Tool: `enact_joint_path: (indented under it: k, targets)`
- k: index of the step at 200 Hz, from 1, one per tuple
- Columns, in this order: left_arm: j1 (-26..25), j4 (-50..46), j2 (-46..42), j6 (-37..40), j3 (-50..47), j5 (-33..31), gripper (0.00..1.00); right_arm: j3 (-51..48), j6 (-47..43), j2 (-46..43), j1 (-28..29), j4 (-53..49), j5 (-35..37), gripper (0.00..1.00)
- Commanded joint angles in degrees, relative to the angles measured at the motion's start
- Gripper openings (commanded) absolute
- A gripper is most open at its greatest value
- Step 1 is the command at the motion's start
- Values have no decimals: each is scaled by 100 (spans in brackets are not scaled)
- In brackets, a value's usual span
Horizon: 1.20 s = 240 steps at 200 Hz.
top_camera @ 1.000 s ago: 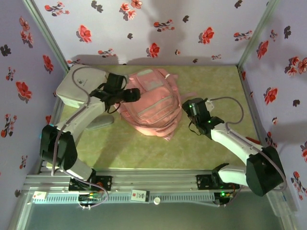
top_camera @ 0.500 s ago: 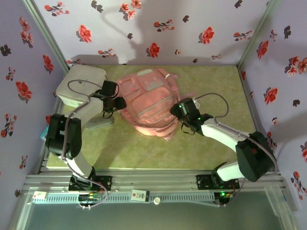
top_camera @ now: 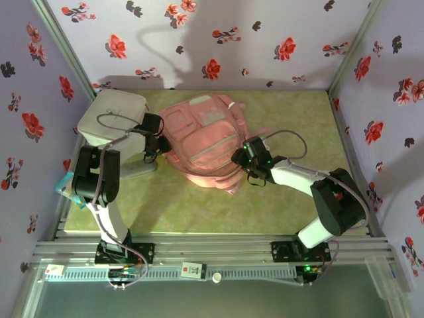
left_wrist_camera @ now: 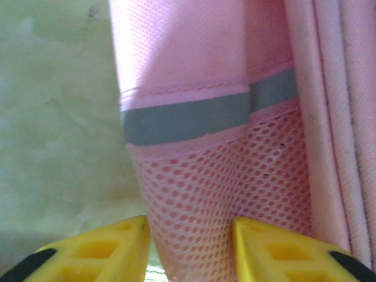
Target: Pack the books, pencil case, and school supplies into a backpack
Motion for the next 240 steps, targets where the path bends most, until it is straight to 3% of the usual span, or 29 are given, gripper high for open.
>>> enact_joint_path:
  k: [1,25,50,95,143,205,240]
  targets:
    - [52,184,179,-50,221,39,32,133,-227,116,-129,92,102,64]
    - [49,385,176,-146,172,357,13,232,-515,252,-309,94,210,63]
    - [18,769,110,-453,-6,922,0,443,-969,544,-569,185,259,62]
    - [-353,1271,75,-1088,-112,1503,0,1221,-1574,1469,-1213,329,-131,60]
    - [-1111,2118,-95,-2443,-426,1333,0,2193,-2169,2030,-1865,-145,-162,58]
    - [-1602,2097,-178,-2896,-291,640,0,2008,-2843,591,-2127,-1465,545,66]
    - [-1629,2076,-338,-2795,-236,663,0,1477,-2689,-364,-1965,-1954,102,66]
